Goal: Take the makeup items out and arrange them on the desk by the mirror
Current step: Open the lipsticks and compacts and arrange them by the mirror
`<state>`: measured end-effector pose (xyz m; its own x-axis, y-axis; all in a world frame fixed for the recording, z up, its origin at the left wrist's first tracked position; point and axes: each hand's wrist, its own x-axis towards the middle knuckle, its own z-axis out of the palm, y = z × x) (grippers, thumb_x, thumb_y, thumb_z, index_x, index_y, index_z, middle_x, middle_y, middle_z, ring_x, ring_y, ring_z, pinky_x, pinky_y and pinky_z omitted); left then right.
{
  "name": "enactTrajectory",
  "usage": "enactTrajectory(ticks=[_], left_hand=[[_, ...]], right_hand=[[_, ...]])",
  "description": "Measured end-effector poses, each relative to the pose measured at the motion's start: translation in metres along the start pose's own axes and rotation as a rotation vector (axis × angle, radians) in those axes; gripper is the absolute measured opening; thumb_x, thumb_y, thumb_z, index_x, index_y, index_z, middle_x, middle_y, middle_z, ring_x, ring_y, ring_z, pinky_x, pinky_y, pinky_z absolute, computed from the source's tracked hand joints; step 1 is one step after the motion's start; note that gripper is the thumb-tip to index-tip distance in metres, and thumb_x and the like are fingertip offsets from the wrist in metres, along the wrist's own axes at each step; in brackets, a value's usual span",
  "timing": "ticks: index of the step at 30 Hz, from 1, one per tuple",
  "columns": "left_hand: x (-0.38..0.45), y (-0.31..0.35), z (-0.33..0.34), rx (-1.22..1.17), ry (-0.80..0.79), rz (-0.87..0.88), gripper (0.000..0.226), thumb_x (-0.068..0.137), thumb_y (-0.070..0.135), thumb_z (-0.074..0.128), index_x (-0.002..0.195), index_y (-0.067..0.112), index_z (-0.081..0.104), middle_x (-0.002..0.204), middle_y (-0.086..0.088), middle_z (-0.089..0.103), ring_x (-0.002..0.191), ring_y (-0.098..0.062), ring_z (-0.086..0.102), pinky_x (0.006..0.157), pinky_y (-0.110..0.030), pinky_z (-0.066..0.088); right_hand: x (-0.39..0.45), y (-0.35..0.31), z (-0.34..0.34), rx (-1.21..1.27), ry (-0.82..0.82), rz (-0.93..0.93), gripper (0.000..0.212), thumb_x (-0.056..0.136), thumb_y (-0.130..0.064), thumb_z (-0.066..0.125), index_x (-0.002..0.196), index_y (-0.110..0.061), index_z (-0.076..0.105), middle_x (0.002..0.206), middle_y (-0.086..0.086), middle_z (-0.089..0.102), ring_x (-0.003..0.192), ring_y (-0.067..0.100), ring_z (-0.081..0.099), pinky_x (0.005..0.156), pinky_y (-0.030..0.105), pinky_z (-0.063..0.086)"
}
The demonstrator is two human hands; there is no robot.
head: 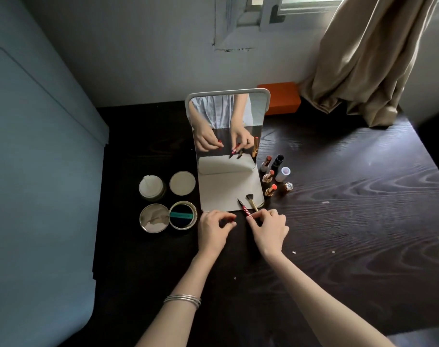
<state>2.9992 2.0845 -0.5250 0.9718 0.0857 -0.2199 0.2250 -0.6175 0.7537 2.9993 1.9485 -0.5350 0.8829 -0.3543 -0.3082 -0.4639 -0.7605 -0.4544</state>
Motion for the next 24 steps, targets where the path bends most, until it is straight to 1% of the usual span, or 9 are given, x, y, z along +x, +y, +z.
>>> enactTrajectory(ticks=[4,11,15,17,19,20,23,24], left_hand=[[0.001,-0.002,0.005,0.012,-0.015,-0.010,0.017,0.073,0.019,0.077,0.089,0.022,0.075,0.084,0.003,0.068,0.082,-0.016,0.053,0.078,-0.027,0.043],[0.002,-0.004,0.010,0.032,-0.031,-0.005,0.016,0.074,0.021,0.075,0.090,0.022,0.074,0.086,0.003,0.068,0.084,-0.016,0.052,0.079,-0.028,0.043],[0.003,-0.004,0.012,0.035,-0.053,-0.011,0.015,0.076,0.023,0.074,0.091,0.023,0.074,0.088,0.003,0.069,0.088,-0.018,0.053,0.079,-0.025,0.039],[0.004,-0.003,0.013,0.024,-0.047,-0.002,0.015,0.076,0.024,0.074,0.091,0.022,0.074,0.088,0.002,0.069,0.088,-0.019,0.054,0.080,-0.027,0.041],[0.005,0.000,0.014,0.018,-0.039,0.026,0.016,0.075,0.026,0.075,0.091,0.022,0.075,0.086,0.001,0.069,0.086,-0.019,0.054,0.079,-0.030,0.041],[0.006,0.003,0.014,0.011,-0.035,0.043,0.017,0.075,0.026,0.075,0.091,0.021,0.075,0.085,0.000,0.068,0.085,-0.019,0.053,0.077,-0.030,0.041],[0.008,0.011,0.013,-0.065,-0.014,0.061,0.017,0.074,0.023,0.076,0.091,0.021,0.075,0.083,-0.001,0.067,0.082,-0.017,0.052,0.073,-0.025,0.040],[0.008,0.014,0.012,-0.088,-0.013,0.063,0.018,0.074,0.022,0.076,0.092,0.022,0.075,0.082,0.000,0.067,0.081,-0.016,0.052,0.071,-0.023,0.039]], right_hand=[[0.001,-0.001,0.004,-0.051,0.026,-0.011,0.019,0.086,-0.041,0.060,0.093,-0.024,0.063,0.100,-0.004,0.060,0.105,0.023,0.044,0.084,0.039,0.030],[0.002,-0.001,0.002,-0.071,0.026,-0.032,0.021,0.082,-0.040,0.064,0.094,-0.023,0.060,0.100,-0.004,0.059,0.104,0.022,0.045,0.083,0.037,0.030],[0.002,0.002,0.002,0.029,-0.005,-0.058,0.023,0.079,-0.035,0.069,0.094,-0.020,0.061,0.100,0.000,0.055,0.103,0.020,0.050,0.084,0.036,0.032],[0.001,0.003,-0.001,0.127,-0.021,-0.106,0.020,0.078,-0.030,0.071,0.091,-0.019,0.061,0.096,-0.001,0.052,0.096,0.018,0.053,0.083,0.035,0.035],[-0.001,0.003,-0.006,0.239,-0.052,-0.160,0.015,0.077,-0.026,0.072,0.089,-0.020,0.064,0.090,-0.003,0.049,0.085,0.012,0.053,0.079,0.030,0.041],[-0.002,0.003,-0.008,0.283,-0.066,-0.189,0.013,0.077,-0.023,0.073,0.088,-0.021,0.066,0.088,-0.003,0.049,0.081,0.008,0.052,0.076,0.026,0.041],[-0.003,0.004,-0.017,0.395,-0.088,-0.240,0.014,0.076,-0.016,0.074,0.089,-0.020,0.071,0.084,-0.003,0.051,0.077,-0.001,0.051,0.070,0.010,0.037],[-0.003,0.004,-0.020,0.422,-0.098,-0.243,0.015,0.076,-0.016,0.075,0.089,-0.020,0.072,0.083,-0.005,0.051,0.077,-0.002,0.051,0.070,0.008,0.037]])
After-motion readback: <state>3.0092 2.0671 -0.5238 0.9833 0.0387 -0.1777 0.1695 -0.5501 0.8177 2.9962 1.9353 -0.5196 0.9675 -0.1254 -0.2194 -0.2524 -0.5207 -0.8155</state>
